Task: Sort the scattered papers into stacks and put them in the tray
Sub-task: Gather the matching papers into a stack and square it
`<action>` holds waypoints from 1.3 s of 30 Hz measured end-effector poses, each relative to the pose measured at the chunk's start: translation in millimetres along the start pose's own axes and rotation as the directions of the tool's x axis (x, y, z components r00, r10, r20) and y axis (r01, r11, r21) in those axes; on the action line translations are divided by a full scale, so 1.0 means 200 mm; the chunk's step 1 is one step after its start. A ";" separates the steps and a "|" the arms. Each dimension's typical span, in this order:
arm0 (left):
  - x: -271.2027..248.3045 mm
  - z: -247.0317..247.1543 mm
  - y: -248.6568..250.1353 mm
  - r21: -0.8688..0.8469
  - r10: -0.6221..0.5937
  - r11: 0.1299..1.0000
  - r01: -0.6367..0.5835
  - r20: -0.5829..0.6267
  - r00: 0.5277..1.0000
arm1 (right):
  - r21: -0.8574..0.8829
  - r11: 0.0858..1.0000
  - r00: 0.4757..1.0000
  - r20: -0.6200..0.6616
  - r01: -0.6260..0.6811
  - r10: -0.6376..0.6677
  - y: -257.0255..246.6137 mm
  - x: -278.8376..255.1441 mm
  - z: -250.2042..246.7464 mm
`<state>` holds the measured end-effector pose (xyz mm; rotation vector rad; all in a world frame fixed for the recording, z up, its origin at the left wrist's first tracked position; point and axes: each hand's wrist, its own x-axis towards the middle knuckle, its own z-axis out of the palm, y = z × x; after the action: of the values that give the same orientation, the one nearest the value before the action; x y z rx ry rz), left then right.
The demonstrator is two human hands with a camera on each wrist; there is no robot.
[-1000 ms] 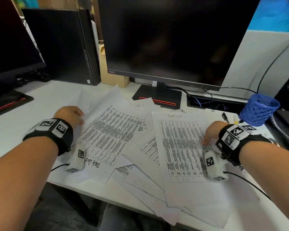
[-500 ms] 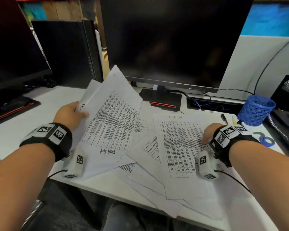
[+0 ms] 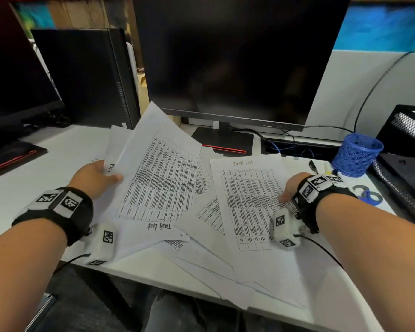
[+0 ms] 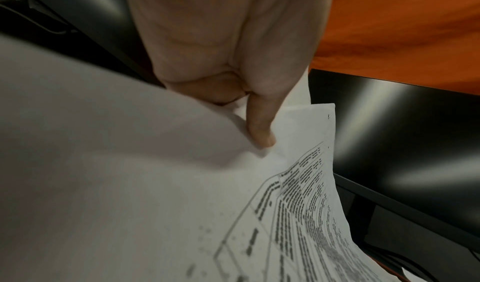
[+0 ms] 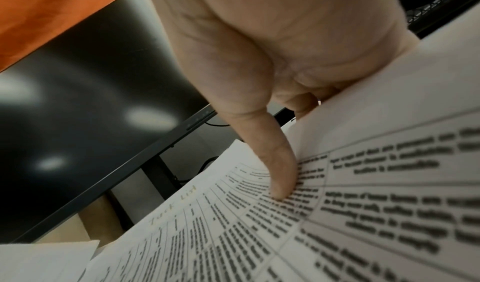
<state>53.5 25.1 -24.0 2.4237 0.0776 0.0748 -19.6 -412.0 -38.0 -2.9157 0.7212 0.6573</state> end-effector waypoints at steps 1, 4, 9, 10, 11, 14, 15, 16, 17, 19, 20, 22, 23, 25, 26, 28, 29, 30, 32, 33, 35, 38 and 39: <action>0.00 0.00 0.00 0.007 0.002 1.000 -0.002 0.004 1.000 | -0.002 1.000 1.000 -0.020 0.016 -0.016 -0.01 -0.03 0.01; 0.01 0.00 -0.01 0.028 0.000 1.000 -0.001 0.010 1.000 | 0.029 1.000 0.995 -0.097 -0.002 0.005 -0.03 -0.09 0.02; 0.00 -0.04 0.00 -0.020 -0.021 1.000 0.019 -0.059 0.998 | 0.392 0.920 0.960 -0.245 -0.027 0.133 0.02 -0.15 -0.01; 0.00 -0.06 0.01 -0.019 -0.019 1.000 0.017 -0.088 0.996 | 0.490 0.871 0.948 -0.288 0.024 0.136 0.05 -0.16 -0.02; 0.00 -0.08 0.01 -0.022 -0.020 1.000 0.017 -0.117 0.993 | 0.594 0.798 0.924 -0.354 0.103 0.144 0.08 -0.16 -0.03; 0.00 -0.17 0.03 -0.055 -0.011 0.999 0.002 -0.167 0.986 | 0.707 0.626 0.866 -0.490 0.327 0.102 0.17 -0.19 -0.08; -0.01 -0.19 0.04 -0.058 -0.001 0.998 -0.009 -0.174 0.985 | 0.715 0.584 0.849 -0.522 0.385 0.080 0.19 -0.20 -0.10; 0.00 -0.21 0.04 -0.048 0.008 0.999 -0.017 -0.180 0.984 | 0.726 0.529 0.835 -0.548 0.440 0.057 0.20 -0.21 -0.13; 0.00 -0.23 0.06 -0.034 0.016 0.999 -0.022 -0.181 0.983 | 0.739 0.467 0.826 -0.563 0.485 0.034 0.20 -0.22 -0.16; -0.01 -0.25 0.11 -0.045 0.039 0.998 -0.047 -0.175 0.984 | 0.760 0.364 0.822 -0.569 0.539 -0.027 0.20 -0.24 -0.22; -0.02 -0.25 0.15 -0.065 0.061 0.995 -0.073 -0.171 0.983 | 0.751 0.364 0.817 -0.575 0.551 -0.049 0.20 -0.24 -0.25; -0.03 -0.24 0.23 -0.081 0.114 0.989 -0.127 -0.147 0.983 | 0.714 0.413 0.807 -0.583 0.565 -0.096 0.18 -0.27 -0.32; -0.04 -0.24 0.28 -0.083 0.145 0.984 -0.157 -0.129 0.981 | 0.688 0.444 0.803 -0.580 0.574 -0.138 0.16 -0.31 -0.35; -0.06 -0.21 0.37 -0.108 0.204 0.971 -0.214 -0.095 0.974 | 0.674 0.435 0.794 -0.576 0.597 -0.197 0.09 -0.39 -0.40; -0.07 -0.19 0.41 -0.137 0.232 0.960 -0.243 -0.089 0.969 | 0.700 0.390 0.797 -0.571 0.598 -0.198 0.05 -0.41 -0.42; -0.09 -0.14 0.48 -0.242 0.263 0.930 -0.277 -0.091 0.961 | 0.803 0.253 0.842 -0.514 0.540 -0.163 -0.02 -0.41 -0.42; -0.11 -0.11 0.51 -0.299 0.263 0.913 -0.278 -0.090 0.961 | 0.858 0.170 0.874 -0.466 0.484 -0.138 -0.05 -0.40 -0.41; -0.12 -0.08 0.53 -0.353 0.271 0.891 -0.285 -0.090 0.958 | 0.903 0.072 0.903 -0.415 0.424 -0.113 -0.07 -0.39 -0.41; -0.16 -0.02 0.57 -0.439 0.278 0.852 -0.286 -0.082 0.957 | 0.948 -0.101 0.944 -0.313 0.303 -0.102 -0.11 -0.40 -0.40; -0.17 0.01 0.59 -0.483 0.270 0.833 -0.270 -0.071 0.960 | 0.953 -0.153 0.955 -0.277 0.261 -0.101 -0.13 -0.40 -0.39; -0.20 0.08 0.61 -0.546 0.260 0.802 -0.241 -0.044 0.965 | 0.957 -0.200 0.964 -0.238 0.211 -0.119 -0.16 -0.40 -0.37; -0.21 0.14 0.61 -0.546 0.241 0.811 -0.210 -0.014 0.970 | 0.968 -0.135 0.971 -0.224 0.212 -0.083 -0.19 -0.36 -0.33; -0.21 0.14 0.61 -0.568 0.231 0.800 -0.192 -0.003 0.973 | 0.966 -0.051 0.965 -0.257 0.255 -0.045 -0.19 -0.36 -0.32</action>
<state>18.5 -88.9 33.2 1.8222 -0.2221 0.1025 -34.4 -358.9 49.3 -1.4800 0.4721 -0.2101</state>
